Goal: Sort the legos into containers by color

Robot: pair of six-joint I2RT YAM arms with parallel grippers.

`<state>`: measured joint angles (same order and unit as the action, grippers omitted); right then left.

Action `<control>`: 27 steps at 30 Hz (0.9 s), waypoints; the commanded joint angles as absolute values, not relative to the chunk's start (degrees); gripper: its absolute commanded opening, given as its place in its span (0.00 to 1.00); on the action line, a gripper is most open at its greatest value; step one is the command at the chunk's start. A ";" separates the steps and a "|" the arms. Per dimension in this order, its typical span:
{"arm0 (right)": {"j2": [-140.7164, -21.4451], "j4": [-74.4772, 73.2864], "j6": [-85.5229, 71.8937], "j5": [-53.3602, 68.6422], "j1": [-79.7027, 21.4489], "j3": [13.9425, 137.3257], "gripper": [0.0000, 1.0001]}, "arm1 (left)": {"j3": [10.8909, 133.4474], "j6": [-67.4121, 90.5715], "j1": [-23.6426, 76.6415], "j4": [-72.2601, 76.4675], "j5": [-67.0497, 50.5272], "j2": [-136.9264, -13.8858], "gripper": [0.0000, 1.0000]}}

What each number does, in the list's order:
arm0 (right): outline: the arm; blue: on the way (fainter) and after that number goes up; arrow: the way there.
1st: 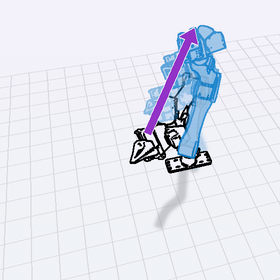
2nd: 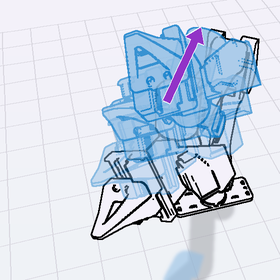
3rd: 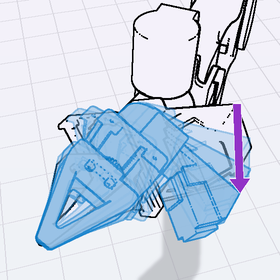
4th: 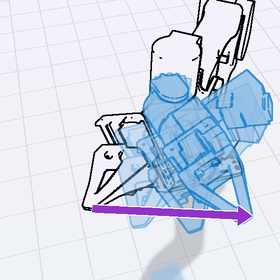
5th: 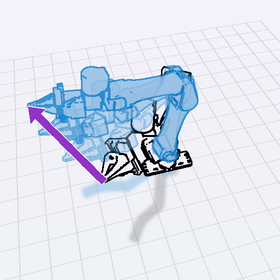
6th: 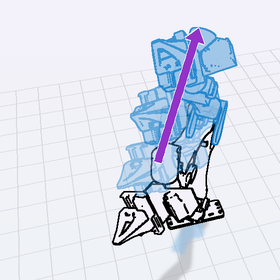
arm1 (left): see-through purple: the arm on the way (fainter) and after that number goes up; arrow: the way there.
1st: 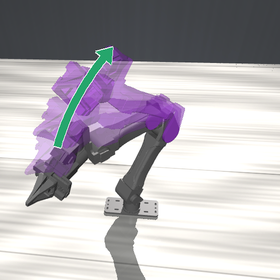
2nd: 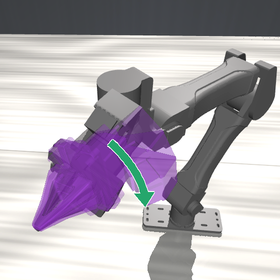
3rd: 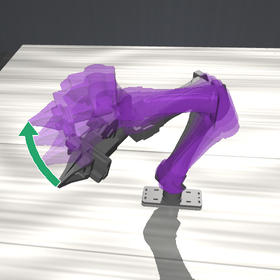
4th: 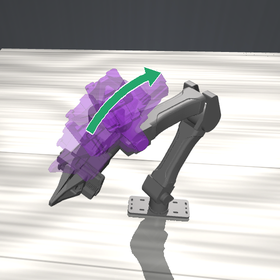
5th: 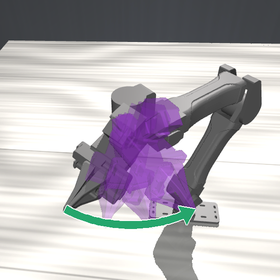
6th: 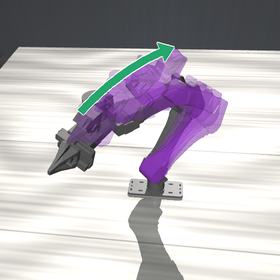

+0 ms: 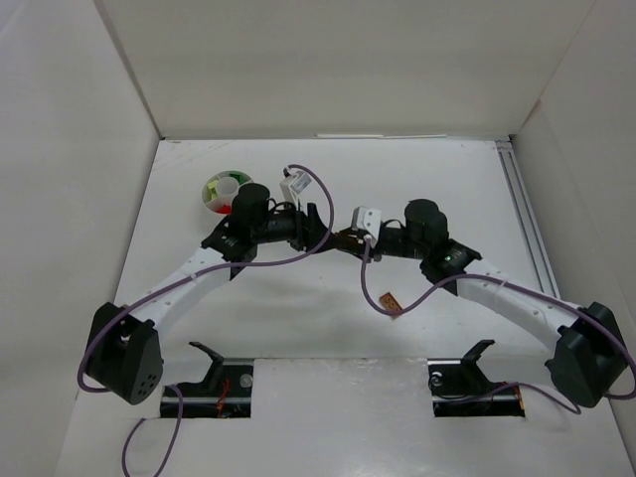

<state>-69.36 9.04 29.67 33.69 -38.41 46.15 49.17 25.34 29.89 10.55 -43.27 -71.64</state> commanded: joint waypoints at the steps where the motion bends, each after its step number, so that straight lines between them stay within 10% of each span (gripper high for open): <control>1: -67.94 9.76 30.67 35.33 -39.98 49.48 0.24 | 49.04 25.22 30.32 11.69 -41.76 -71.63 0.57; 12: -71.36 9.76 28.13 24.80 -43.24 52.82 0.24 | 49.04 25.67 32.69 12.66 -38.06 -70.58 0.22; 14: -71.37 9.76 26.55 19.71 -43.24 53.52 0.26 | 49.04 25.66 32.70 12.04 -38.06 -70.58 0.02; 18: -71.89 9.76 23.99 11.79 -43.24 53.53 0.28 | 48.52 25.66 32.70 12.04 -38.58 -69.35 0.00; 24: -72.50 9.76 21.80 11.60 -43.24 54.05 0.68 | 50.52 24.35 32.70 8.72 -33.32 -68.29 0.00; 25: -72.51 8.36 21.80 11.60 -43.24 54.75 0.99 | 51.41 23.65 32.70 7.66 -31.66 -68.29 0.00; 27: -72.51 7.13 21.19 10.64 -43.24 55.28 1.00 | 53.34 22.24 31.30 5.72 -28.50 -68.91 0.00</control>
